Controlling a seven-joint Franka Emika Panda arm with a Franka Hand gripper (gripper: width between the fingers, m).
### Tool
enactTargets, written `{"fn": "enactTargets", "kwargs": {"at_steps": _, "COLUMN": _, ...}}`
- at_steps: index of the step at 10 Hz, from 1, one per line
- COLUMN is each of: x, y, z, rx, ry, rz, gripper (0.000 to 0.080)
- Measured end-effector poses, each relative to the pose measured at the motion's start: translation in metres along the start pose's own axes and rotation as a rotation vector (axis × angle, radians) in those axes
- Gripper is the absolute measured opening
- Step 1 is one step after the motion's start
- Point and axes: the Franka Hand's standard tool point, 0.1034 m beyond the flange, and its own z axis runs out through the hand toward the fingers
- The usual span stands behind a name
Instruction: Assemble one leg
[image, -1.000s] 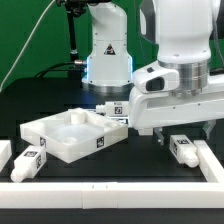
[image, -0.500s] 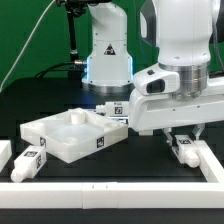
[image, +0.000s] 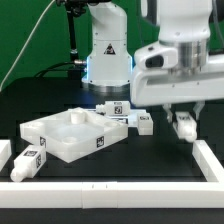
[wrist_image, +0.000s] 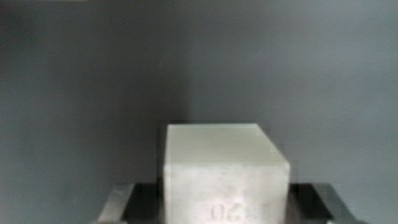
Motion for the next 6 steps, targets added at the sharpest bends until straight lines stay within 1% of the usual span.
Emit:
{"fn": "enactTargets", "kwargs": {"at_steps": 1, "x": -0.016, "y": -0.006, "z": -0.003, "rx": 0.003, "ry": -0.007, "rz": 0.018, "gripper": 0.0284}}
{"fn": "enactTargets", "kwargs": {"at_steps": 3, "x": -0.014, "y": -0.004, "z": -0.001, "rx": 0.002, "ry": -0.009, "rz": 0.009, "gripper": 0.0284}}
{"fn": "enactTargets", "kwargs": {"at_steps": 5, "x": -0.017, "y": -0.004, "z": 0.002, "rx": 0.002, "ry": -0.004, "rz": 0.026, "gripper": 0.0284}}
{"fn": "enactTargets", "kwargs": {"at_steps": 6, "x": -0.030, "y": -0.003, "z": 0.012, "rx": -0.002, "ry": 0.004, "rz": 0.027, "gripper": 0.0284}}
